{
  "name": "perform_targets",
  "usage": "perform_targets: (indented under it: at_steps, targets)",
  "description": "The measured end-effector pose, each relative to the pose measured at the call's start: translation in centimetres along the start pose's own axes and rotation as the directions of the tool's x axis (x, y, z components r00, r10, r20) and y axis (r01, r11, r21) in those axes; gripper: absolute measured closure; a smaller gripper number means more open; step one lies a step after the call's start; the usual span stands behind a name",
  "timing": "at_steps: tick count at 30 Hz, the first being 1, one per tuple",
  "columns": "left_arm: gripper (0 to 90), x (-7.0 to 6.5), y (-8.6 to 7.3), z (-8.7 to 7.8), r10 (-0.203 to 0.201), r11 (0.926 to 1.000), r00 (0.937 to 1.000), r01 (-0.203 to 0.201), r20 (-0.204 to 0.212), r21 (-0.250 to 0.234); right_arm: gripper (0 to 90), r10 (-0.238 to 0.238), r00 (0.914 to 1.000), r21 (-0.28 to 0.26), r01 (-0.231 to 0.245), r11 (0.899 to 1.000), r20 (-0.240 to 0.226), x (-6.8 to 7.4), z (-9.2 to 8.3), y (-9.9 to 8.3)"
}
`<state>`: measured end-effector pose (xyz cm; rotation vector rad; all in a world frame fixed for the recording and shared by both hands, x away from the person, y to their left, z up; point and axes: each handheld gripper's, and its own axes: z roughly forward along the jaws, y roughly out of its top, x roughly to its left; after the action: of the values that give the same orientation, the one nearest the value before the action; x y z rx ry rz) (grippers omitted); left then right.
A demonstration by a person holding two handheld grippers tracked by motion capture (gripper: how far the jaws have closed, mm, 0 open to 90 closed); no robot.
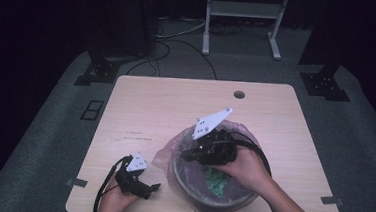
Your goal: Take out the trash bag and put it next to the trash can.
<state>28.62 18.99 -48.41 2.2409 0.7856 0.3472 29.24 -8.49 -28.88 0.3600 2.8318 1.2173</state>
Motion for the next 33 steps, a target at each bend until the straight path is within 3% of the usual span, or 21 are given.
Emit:
perform_targets:
  at_steps: [15,24,33]
  targets:
    - [0.0,0.0,0.0,0.0,0.000,1.0000,1.0000,0.000,0.000,0.000,90.0,0.046,0.9961,-0.044,-0.042,0.998,0.076,-1.2,-4.4,-2.2]
    - [0.0,0.0,0.0,0.0,0.000,1.0000,1.0000,0.000,0.000,0.001,90.0,0.106,0.9855,-0.077,-0.097,0.992,0.132,-2.0,-7.7,-4.8]
    - [0.0,0.0,0.0,0.0,-0.001,1.0000,1.0000,0.001,-0.001,0.000,90.0,0.161,0.9693,-0.115,-0.141,0.983,0.186,-2.4,-10.9,-7.7]
